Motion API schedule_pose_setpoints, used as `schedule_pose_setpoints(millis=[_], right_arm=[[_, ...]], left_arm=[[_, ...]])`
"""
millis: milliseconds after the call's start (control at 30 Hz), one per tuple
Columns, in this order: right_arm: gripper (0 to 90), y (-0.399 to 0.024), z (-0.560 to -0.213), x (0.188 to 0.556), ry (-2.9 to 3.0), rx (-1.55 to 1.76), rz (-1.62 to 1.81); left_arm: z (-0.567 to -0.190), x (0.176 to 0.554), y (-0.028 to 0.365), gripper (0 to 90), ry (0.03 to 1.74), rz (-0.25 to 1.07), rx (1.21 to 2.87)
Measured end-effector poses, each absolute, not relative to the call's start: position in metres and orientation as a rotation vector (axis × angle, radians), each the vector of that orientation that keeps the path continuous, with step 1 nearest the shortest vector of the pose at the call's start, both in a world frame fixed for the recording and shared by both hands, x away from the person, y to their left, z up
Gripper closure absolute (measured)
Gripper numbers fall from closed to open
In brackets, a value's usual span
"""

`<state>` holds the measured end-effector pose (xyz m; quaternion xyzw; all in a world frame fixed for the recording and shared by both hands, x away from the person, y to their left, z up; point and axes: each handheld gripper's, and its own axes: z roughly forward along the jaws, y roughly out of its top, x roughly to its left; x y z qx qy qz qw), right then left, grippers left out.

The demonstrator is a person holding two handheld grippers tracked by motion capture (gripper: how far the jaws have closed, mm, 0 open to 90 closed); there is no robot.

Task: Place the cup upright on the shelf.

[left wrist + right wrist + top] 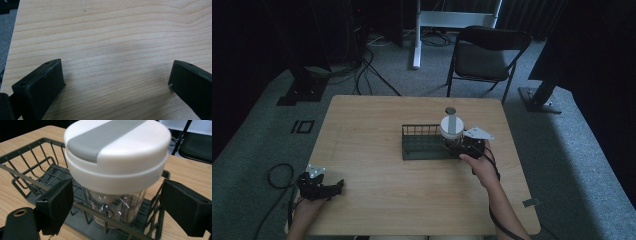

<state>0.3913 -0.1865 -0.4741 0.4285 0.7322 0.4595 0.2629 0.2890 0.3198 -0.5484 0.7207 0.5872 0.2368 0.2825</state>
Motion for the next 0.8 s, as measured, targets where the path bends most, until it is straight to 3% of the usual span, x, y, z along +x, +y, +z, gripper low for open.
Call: schedule_pose_setpoints(millis=[800], right_arm=[[12.0, -0.207, -0.480, 0.362, 1.948, 1.150, 1.260]], left_arm=[[-0.548, 0.289, 0.320, 0.1, 1.573, 0.634, 1.930]])
